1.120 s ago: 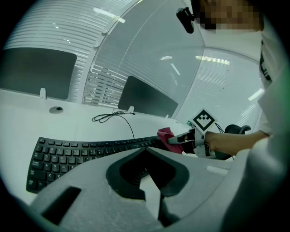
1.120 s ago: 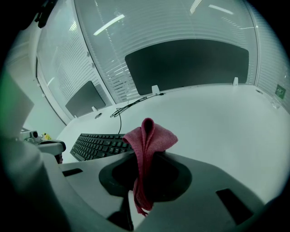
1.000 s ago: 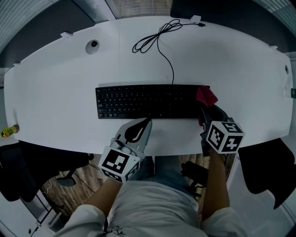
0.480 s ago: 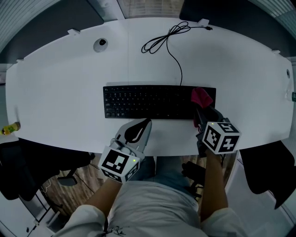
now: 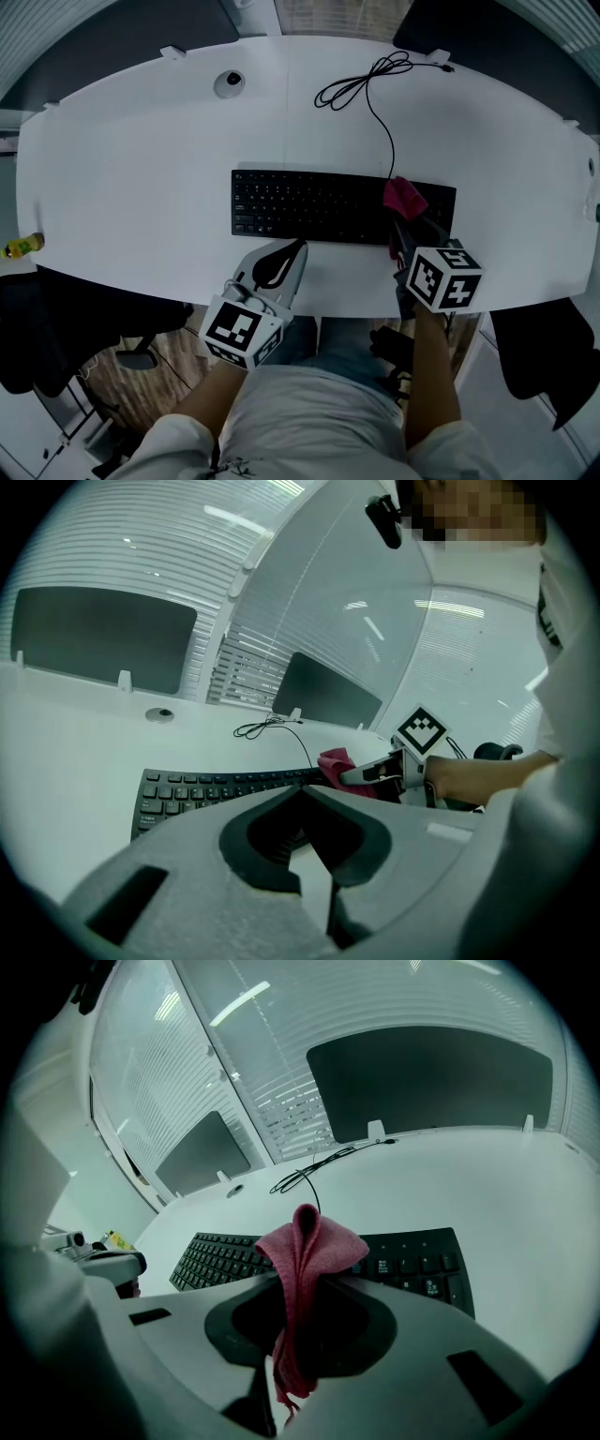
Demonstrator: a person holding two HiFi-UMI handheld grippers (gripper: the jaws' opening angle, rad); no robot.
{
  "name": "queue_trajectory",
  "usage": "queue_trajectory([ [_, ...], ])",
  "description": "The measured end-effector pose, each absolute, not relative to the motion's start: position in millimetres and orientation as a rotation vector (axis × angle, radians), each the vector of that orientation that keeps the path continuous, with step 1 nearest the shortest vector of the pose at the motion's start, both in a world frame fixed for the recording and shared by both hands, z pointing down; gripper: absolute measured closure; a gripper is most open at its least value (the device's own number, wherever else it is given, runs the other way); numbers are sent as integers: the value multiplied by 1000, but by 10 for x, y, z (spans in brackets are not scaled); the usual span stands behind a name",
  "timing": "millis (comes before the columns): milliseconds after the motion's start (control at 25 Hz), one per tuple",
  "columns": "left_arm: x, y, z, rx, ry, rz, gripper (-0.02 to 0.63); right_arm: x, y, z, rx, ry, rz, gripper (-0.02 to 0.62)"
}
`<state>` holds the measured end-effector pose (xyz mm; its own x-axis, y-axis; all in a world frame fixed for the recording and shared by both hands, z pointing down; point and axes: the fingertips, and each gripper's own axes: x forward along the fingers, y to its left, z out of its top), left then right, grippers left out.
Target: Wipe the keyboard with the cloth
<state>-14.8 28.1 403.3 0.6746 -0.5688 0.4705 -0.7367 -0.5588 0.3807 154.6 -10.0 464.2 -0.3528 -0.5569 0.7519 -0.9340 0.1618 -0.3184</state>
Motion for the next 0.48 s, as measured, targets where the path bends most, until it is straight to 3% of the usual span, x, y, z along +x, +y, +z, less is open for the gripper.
queue_trajectory([
  [480,-539,258,4041,2294,-1070,375,595,1085,-167,4654,1332,-2007,1057,525],
])
